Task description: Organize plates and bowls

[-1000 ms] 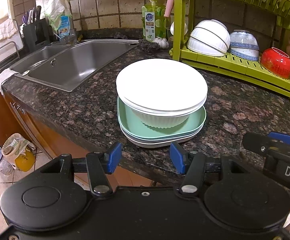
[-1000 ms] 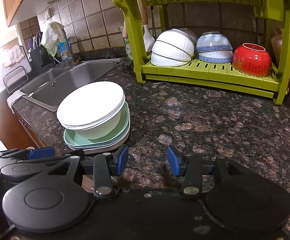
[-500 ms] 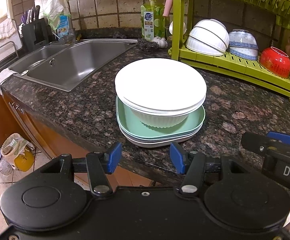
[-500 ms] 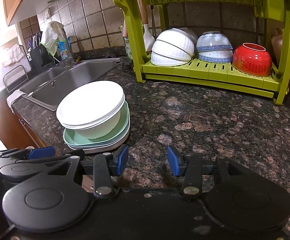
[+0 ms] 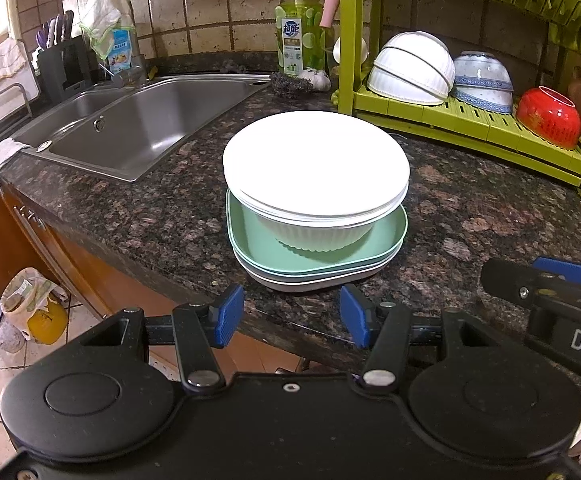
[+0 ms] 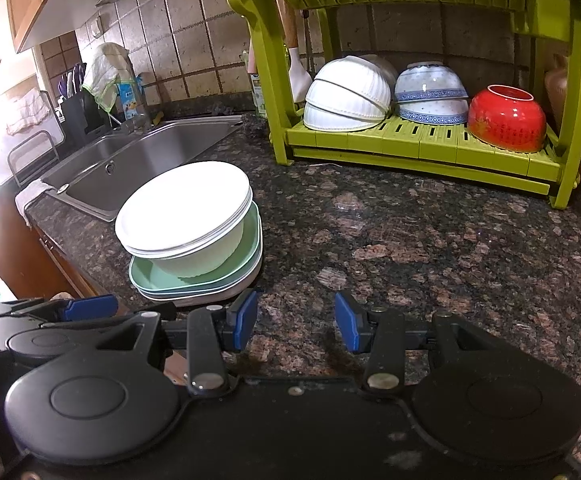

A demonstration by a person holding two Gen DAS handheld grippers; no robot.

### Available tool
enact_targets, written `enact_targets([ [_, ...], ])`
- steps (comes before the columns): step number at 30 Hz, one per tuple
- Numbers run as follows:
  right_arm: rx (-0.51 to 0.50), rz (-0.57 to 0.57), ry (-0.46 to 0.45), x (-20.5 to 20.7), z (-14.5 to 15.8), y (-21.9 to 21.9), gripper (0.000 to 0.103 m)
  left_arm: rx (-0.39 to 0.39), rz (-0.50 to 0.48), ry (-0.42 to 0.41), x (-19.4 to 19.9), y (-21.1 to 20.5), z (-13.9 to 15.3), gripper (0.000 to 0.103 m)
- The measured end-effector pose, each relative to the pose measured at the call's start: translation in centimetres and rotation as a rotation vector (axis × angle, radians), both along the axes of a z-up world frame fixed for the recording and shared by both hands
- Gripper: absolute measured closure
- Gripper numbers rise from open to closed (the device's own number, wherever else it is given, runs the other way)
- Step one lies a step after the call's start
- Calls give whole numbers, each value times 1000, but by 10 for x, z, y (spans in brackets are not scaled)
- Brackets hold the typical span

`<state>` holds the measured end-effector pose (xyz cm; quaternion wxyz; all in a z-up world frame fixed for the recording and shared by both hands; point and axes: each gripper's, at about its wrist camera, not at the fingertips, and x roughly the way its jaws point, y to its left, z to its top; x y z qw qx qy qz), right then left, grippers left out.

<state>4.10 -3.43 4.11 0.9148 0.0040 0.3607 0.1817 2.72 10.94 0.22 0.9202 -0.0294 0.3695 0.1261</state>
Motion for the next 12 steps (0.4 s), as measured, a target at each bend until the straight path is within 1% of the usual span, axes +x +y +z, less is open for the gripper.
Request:
enact_targets([
  [12,-3,3,4,0,-2,1,57,-5,9,-9,-1,1,1,43],
])
